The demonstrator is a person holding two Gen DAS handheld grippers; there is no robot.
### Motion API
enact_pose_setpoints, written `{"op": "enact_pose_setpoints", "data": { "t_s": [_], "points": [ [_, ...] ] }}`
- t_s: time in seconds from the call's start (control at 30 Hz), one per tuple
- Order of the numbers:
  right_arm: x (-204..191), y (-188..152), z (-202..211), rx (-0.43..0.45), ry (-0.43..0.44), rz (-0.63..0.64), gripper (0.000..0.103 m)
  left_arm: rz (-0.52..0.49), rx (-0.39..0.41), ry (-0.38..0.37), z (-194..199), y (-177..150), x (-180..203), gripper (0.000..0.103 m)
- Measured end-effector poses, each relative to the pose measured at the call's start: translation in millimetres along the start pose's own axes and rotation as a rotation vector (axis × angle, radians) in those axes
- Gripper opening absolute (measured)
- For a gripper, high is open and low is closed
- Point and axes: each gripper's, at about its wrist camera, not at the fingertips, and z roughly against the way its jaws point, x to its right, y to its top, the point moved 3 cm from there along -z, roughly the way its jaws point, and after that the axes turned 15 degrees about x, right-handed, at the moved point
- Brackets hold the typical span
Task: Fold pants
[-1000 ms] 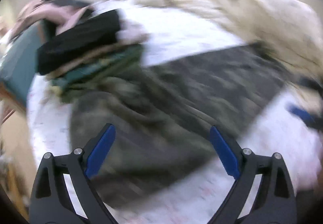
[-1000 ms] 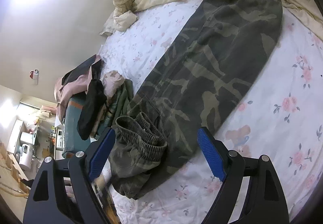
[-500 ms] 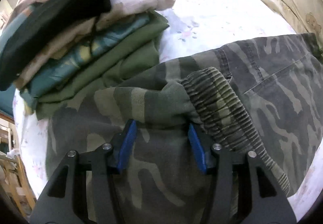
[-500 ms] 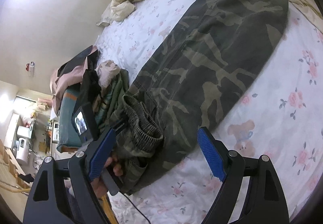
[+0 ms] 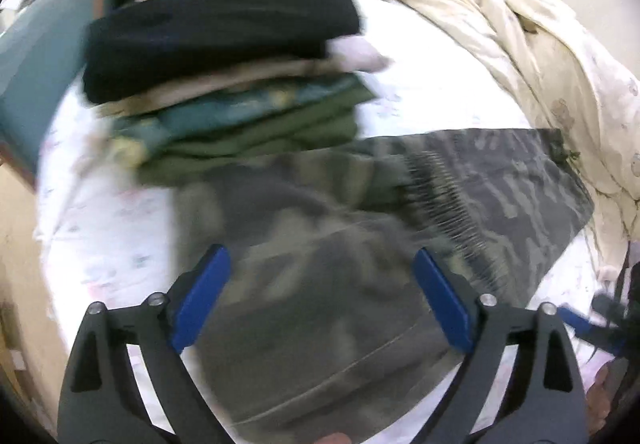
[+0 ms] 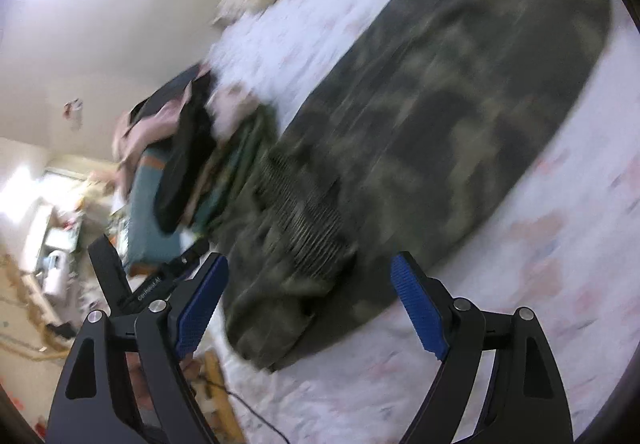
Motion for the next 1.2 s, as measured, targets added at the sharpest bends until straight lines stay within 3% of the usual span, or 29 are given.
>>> {"op": "enact_pose_setpoints", "data": {
  "t_s": [0.13,0.23,0.4,0.5,0.6,0.63,0.67,0.77,0.8,0.87,0.9,0.97,1.07,1.2],
  "points": [
    [-9,-77,-40,-0.158,0.037,0.016,0.099,0.112,-0.065,0.082,-9,-12,-67,0.093],
    [-6,-122,-60,-0.217,0.101,-0.063,0.099,0.181,-0.072,0.109,-18,-18,-98,0.092],
    [-3,-150,-82,-0.135,0.147,-0.148,0.099,0.201,-0.099,0.046,-46,-24,-107,0.093],
    [-4,-153,-100,-0.086,0.132,-0.148,0.099,0.163,-0.114,0.042,-69,-25,-102,0.092],
    [-5,-145,-115,-0.019,0.100,-0.139,0.098,0.203,-0.138,0.003,-92,-26,-102,0.091],
    [-5,-141,-119,0.005,0.091,-0.150,0.098,0.211,-0.143,-0.015,-102,-26,-100,0.088],
    [-7,-137,-123,0.025,0.095,-0.161,0.098,0.215,-0.141,-0.026,-106,-25,-97,0.072],
    [-13,-131,-134,0.029,0.072,-0.145,0.080,0.231,-0.125,-0.033,-117,-23,-88,0.049],
    [-13,-131,-136,0.030,0.076,-0.151,0.058,0.228,-0.125,-0.033,-118,-23,-86,0.030],
    [-17,-129,-136,0.032,0.091,-0.120,0.030,0.177,-0.121,-0.028,-115,-21,-76,0.015],
    [-20,-128,-132,0.043,0.108,-0.099,0.025,0.142,-0.112,-0.026,-111,-17,-70,0.012],
    [-27,-128,-120,0.061,0.135,-0.076,0.022,0.114,-0.086,-0.030,-98,-10,-63,0.011],
    [-38,-130,-101,0.083,0.141,-0.056,0.021,0.157,-0.069,-0.042,-72,3,-61,0.011],
    [-53,-141,-78,0.092,0.157,-0.039,0.021,0.067,-0.037,-0.036,-26,13,-54,0.011]
  ]
}}
